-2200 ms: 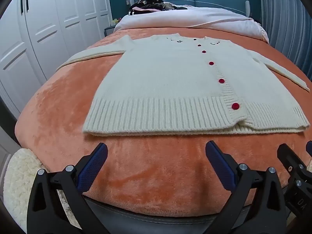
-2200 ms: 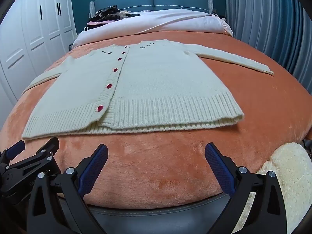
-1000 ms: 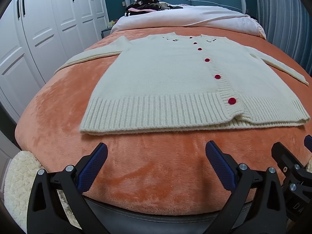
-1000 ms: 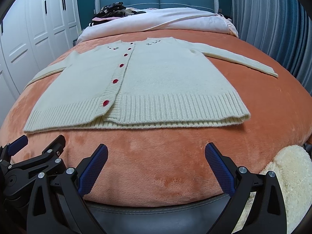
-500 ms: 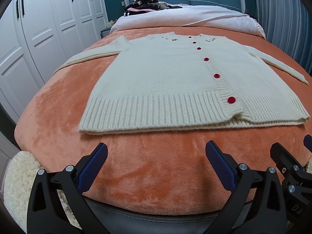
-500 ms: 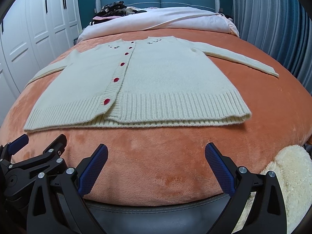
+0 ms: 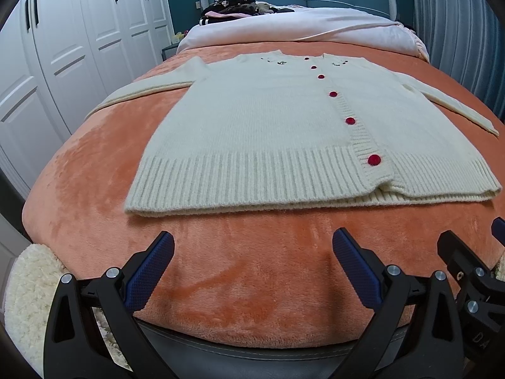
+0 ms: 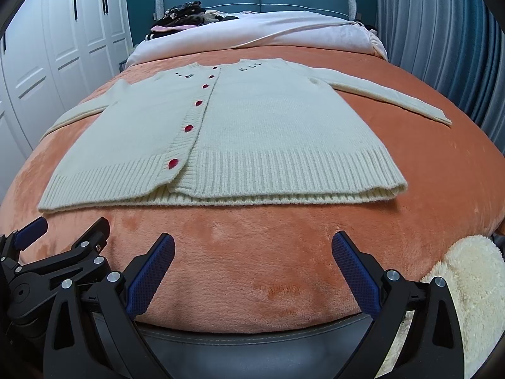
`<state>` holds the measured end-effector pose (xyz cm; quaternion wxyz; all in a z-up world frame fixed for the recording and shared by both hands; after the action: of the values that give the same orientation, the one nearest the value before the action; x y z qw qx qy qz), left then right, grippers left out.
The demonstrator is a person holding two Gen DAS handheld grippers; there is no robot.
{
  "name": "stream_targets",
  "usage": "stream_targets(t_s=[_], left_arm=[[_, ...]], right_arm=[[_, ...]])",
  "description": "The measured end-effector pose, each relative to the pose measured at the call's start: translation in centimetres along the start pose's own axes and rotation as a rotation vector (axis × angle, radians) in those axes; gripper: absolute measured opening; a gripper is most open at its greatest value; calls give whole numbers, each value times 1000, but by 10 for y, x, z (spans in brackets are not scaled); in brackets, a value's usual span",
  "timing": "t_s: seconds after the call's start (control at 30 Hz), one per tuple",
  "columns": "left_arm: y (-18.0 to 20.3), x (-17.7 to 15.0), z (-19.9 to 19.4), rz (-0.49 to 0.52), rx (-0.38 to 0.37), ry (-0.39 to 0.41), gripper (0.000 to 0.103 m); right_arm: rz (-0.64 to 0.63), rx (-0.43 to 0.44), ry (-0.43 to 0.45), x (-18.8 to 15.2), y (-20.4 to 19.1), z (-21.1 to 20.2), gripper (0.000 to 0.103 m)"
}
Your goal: Fold small clothes
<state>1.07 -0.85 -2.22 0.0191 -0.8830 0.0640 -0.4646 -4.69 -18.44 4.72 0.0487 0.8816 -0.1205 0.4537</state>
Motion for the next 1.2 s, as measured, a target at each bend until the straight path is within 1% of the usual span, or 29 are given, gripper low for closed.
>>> stream_targets(t_s=[1.2], left_arm=[[1, -3, 3, -2, 0, -7, 98]], right_arm=[[-1, 5, -10, -2, -2, 2, 98]])
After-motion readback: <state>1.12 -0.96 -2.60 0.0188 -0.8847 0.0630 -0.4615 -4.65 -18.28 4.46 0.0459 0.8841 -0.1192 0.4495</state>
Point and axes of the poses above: each gripper's, at about its wrist camera, not at the fingertips, and z roughly the way its jaws point, y to its right, x to its top, the point moved 2 cm from there along z, roughly the way its jaws point, and after that the axes turned 12 degrees about y, right-handed, at the moved point
